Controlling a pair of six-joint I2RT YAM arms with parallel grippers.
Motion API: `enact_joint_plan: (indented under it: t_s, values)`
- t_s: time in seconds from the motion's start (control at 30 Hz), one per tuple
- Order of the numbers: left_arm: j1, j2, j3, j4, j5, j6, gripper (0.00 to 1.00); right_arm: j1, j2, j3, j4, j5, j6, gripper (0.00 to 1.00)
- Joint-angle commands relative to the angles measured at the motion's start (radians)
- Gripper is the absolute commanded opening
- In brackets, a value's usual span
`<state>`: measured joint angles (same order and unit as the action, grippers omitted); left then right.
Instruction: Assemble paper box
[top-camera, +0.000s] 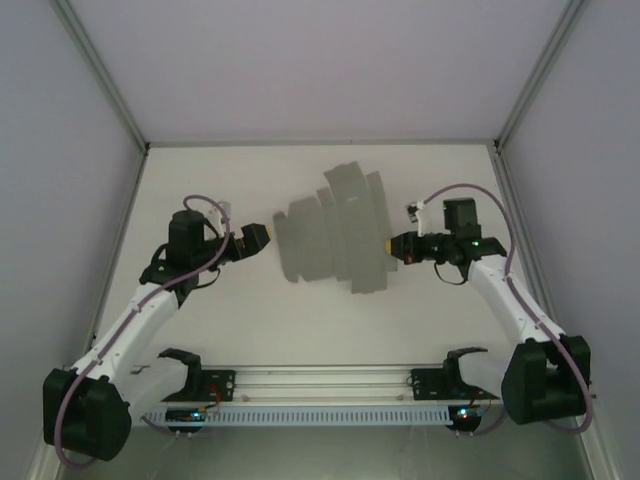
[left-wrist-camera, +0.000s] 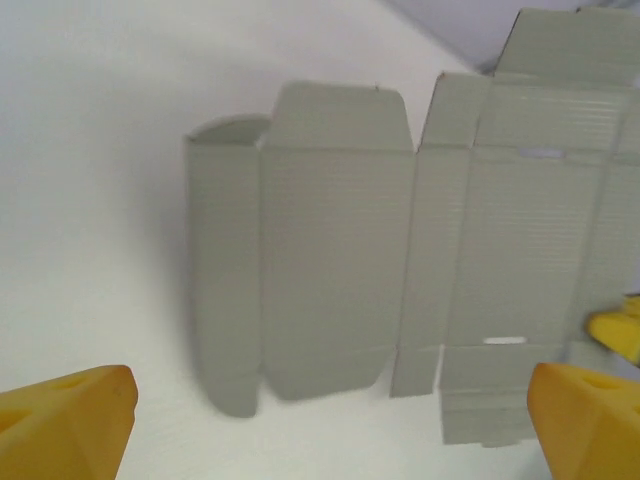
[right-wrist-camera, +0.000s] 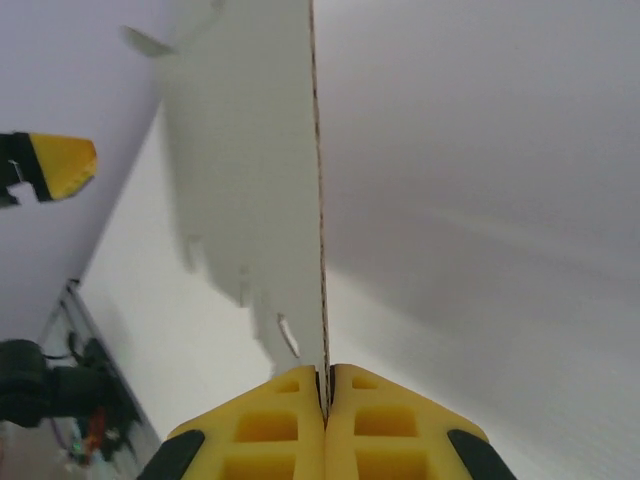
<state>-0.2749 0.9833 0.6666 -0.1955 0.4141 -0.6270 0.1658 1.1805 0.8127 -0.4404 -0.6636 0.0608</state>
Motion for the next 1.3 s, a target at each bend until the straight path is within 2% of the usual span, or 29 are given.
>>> enact_joint_plan:
  t_s: [0.0,0.1,0.23,0.33,0.43,0.5,0.63,0.83,0.93,1.0,1.1,1.2,1.27]
  values:
    - [-0.001,-0.002,0.056,-0.173,-0.136,0.072,1.0,0.078,0.064,0.048,-0.074,0.279,-0.153,0.0]
    - [-0.001,0.02,0.07,-0.158,-0.116,0.085,1.0,0.168,0.117,0.081,-0.041,0.508,-0.254,0.0]
    - [-0.002,0.104,0.113,-0.08,-0.006,0.082,1.0,0.276,0.176,0.087,0.099,0.773,-0.425,0.0]
    - [-0.011,0.195,0.162,0.04,0.133,0.038,0.99,0.33,0.228,0.093,0.218,0.93,-0.51,0.0]
    - [-0.035,0.308,0.22,0.193,0.236,-0.03,1.0,0.361,0.261,0.066,0.356,1.002,-0.566,0.0]
    - [-0.054,0.399,0.288,0.257,0.288,-0.054,1.0,0.369,0.274,0.063,0.386,0.98,-0.575,0.0]
    - [-0.101,0.575,0.47,0.254,0.325,-0.054,1.0,0.392,0.286,0.068,0.382,0.94,-0.581,0.0]
    - [-0.114,0.758,0.666,0.21,0.362,-0.07,1.0,0.395,0.31,0.086,0.304,0.896,-0.587,0.0]
    - [-0.116,0.822,0.735,0.118,0.344,-0.041,1.0,0.397,0.311,0.077,0.34,0.909,-0.595,0.0]
    - [-0.115,0.854,0.767,0.041,0.291,-0.011,0.98,0.397,0.304,0.064,0.375,0.896,-0.595,0.0]
    - [-0.115,0.896,0.806,-0.063,0.21,0.026,0.88,0.397,0.289,0.039,0.427,0.872,-0.615,0.0]
    - [-0.116,0.928,0.817,-0.08,0.207,0.029,0.82,0.397,0.284,0.03,0.453,0.862,-0.636,0.0]
    - [-0.117,0.947,0.822,-0.087,0.208,0.026,0.73,0.398,0.284,0.027,0.459,0.861,-0.642,0.0]
